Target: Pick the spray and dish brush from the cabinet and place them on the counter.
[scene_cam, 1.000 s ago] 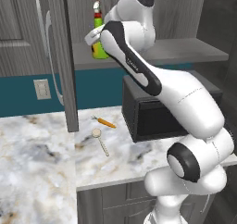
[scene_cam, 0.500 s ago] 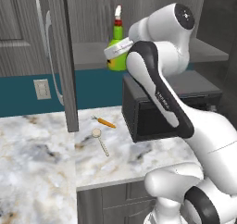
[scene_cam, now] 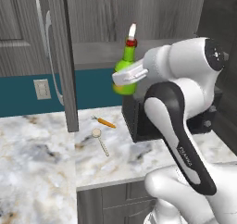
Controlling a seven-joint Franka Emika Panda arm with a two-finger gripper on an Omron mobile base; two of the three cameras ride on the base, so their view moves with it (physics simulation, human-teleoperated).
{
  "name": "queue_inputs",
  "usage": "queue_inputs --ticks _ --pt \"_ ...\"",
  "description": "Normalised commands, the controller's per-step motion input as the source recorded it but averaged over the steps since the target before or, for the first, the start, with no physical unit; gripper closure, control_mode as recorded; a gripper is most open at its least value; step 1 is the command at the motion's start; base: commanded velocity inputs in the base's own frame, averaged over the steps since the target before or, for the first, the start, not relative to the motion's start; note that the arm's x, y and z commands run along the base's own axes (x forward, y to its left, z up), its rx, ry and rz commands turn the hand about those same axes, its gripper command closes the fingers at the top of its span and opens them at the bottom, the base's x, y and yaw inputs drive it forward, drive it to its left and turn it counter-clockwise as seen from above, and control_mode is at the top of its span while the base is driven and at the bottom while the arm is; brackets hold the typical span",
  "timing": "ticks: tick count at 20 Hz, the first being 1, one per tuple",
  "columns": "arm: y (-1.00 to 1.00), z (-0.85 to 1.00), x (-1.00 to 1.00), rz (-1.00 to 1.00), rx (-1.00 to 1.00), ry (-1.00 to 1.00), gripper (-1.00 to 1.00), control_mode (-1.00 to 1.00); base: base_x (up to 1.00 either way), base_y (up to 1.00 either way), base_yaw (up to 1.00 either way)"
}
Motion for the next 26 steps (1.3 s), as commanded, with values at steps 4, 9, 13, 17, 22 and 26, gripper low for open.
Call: queue_inputs --ticks 4,9,13,17,22,26 --pt "0.0 -0.6 -0.81 -0.02 0.0 0.0 1.0 -1.0 0.0 0.0 0.0" --pt "0.0 -0.76 -0.34 -0.03 -0.02 0.0 1.0 -1.0 0.0 0.0 0.0" --pt "-0.11 -0.86 -0.11 -0.05 -0.07 -0.01 1.0 -1.0 0.0 0.0 0.0" --pt "-0.1 -0.97 -0.01 -0.02 -0.07 -0.07 1.0 -1.0 0.0 0.0 0.0" --pt "-0.05 -1.0 0.1 0.0 -0.05 -0.04 1.0 -1.0 0.0 0.0 0.0" --pt "0.0 -0.74 0.33 0.0 -0.02 -0.11 1.0 -1.0 0.0 0.0 0.0"
